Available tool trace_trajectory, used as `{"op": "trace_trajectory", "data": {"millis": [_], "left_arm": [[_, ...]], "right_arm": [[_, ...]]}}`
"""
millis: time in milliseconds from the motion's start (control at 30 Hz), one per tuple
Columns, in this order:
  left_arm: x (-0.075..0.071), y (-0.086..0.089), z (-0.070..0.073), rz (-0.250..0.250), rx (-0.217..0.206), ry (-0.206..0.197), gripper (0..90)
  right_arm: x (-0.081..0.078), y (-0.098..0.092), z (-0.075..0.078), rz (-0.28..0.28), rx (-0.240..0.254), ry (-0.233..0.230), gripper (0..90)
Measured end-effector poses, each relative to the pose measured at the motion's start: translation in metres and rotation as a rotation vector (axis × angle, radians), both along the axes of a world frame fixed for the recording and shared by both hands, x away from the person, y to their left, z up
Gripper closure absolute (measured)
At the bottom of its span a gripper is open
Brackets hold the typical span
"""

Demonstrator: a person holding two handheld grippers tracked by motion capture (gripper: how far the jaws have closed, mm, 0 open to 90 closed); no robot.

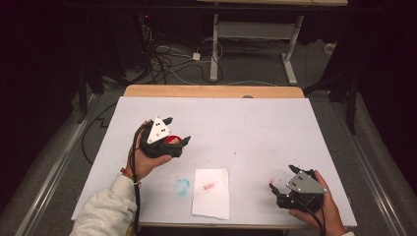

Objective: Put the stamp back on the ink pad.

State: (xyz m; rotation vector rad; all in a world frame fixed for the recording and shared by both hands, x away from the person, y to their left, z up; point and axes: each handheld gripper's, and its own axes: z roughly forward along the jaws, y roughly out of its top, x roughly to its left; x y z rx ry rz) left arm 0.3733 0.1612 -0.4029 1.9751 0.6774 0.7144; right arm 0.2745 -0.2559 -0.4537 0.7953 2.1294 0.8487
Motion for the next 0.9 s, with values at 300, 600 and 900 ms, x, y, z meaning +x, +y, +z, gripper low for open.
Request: {"op": "trace_trajectory", "data": {"millis": [300, 600, 900], "left_arm": [[-0.018, -0.005, 0.000, -0.038, 0.030, -0.046, 16.1], [-0.032, -0.006, -0.001, -0.049, 0.039, -0.085, 16.1], [-0.045, -0.004, -0.006, -0.054, 0.071, -0.104, 16.1]], "right_arm": [[0.000, 0.001, 0.000, 0.002, -0.001, -0.002, 17.3], [-0.001, 0.001, 0.001, 0.002, 0.009, -0.005, 17.3], [-0.002, 0.001, 0.004, -0.001, 0.019, -0.020, 17.4]]}}
